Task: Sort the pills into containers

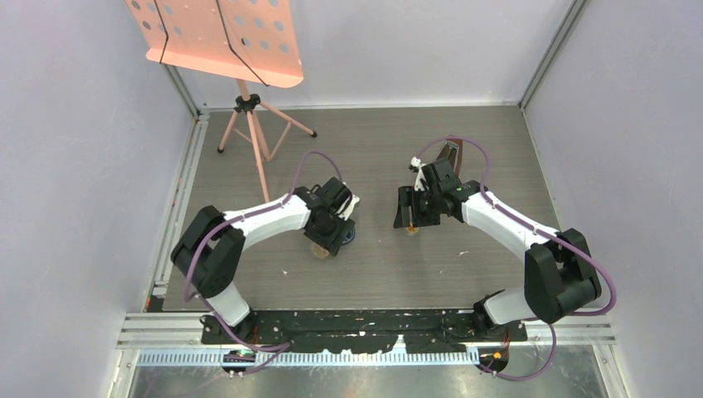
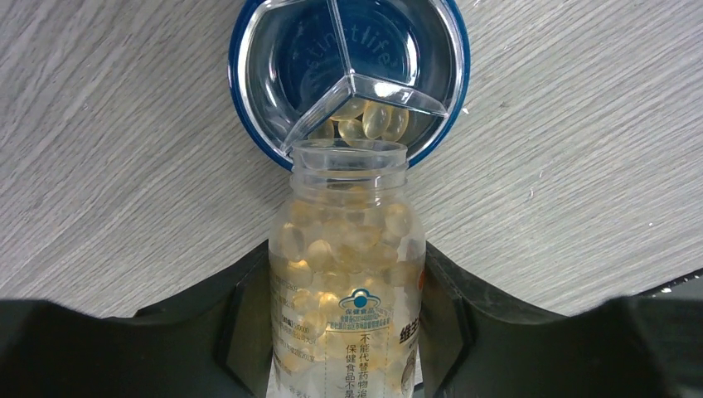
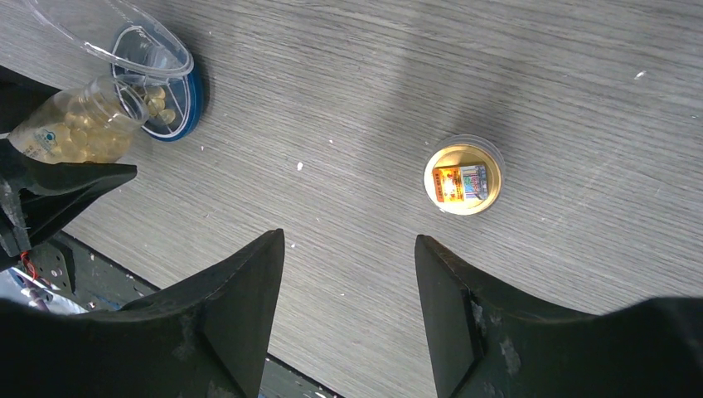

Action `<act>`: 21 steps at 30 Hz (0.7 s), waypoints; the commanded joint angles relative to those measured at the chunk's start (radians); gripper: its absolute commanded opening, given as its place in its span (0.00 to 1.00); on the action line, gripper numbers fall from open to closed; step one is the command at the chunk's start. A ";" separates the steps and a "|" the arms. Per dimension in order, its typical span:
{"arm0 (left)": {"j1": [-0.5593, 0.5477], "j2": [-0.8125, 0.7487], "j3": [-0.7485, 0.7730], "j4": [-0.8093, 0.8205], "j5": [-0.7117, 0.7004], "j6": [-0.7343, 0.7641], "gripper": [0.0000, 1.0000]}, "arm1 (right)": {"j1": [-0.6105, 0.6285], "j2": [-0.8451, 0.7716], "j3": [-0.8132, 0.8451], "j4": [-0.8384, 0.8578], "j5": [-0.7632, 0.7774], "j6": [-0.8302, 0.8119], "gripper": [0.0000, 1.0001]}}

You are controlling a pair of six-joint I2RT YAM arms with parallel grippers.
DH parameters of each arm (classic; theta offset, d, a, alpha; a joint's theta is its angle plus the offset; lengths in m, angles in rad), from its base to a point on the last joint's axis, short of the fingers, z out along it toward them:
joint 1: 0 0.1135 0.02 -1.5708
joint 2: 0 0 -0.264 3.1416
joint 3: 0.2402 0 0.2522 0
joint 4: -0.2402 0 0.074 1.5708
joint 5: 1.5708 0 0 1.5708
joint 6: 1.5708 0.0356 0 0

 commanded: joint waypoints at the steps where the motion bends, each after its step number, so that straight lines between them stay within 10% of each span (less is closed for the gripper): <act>1: -0.006 -0.088 -0.066 0.139 -0.031 -0.016 0.00 | -0.004 -0.036 0.006 0.012 -0.012 0.013 0.66; 21: -0.015 -0.354 -0.331 0.488 -0.098 0.025 0.00 | -0.004 -0.038 0.027 -0.024 0.015 0.020 0.65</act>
